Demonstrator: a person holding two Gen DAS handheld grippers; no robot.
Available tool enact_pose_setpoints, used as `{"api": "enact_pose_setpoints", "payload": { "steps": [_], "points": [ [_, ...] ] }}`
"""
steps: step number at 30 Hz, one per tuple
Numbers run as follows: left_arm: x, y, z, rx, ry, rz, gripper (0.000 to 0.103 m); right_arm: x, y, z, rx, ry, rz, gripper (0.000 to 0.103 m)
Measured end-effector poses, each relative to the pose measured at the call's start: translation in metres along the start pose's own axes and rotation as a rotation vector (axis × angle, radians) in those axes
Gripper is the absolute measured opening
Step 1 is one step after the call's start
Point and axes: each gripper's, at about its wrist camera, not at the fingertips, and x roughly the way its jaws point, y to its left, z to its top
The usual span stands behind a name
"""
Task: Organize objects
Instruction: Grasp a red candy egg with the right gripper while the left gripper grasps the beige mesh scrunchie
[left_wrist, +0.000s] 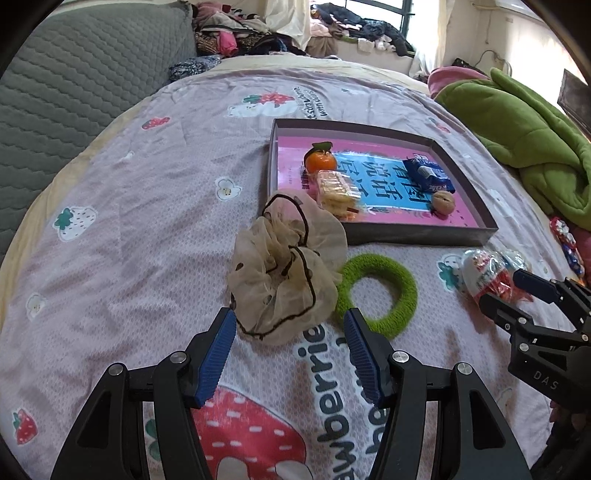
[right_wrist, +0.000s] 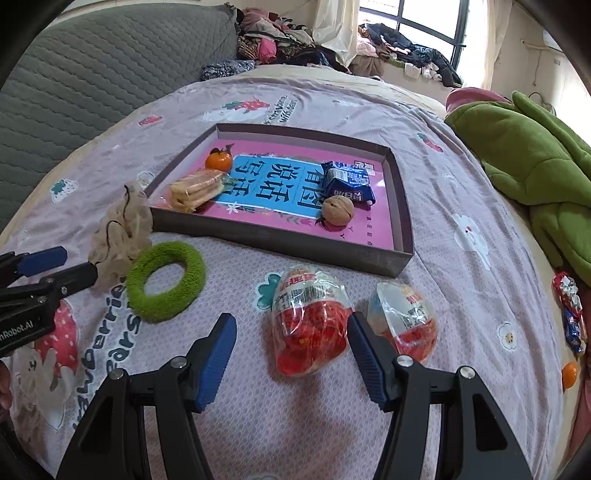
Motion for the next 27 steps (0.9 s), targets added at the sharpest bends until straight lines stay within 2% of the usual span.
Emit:
{"api": "enact_pose_setpoints", "payload": {
  "steps": [14, 19, 27],
  "points": [
    [0.025, -0.003, 0.014, 0.017, 0.013, 0.004, 0.063, 0.025, 0.006, 0.008, -0.053, 0.035, -0.047, 0.062],
    [0.036, -0.001, 0.018, 0.005, 0.027, 0.002, 0.063, 0.037, 0.004, 0.006, -0.038, 0.063, -0.038, 0.050],
    [0.043, -0.001, 0.025, -0.006, 0.025, -0.025, 0.063, 0.038, -0.003, 0.008, 0.013, 0.042, 0.022, 0.049]
  ]
}}
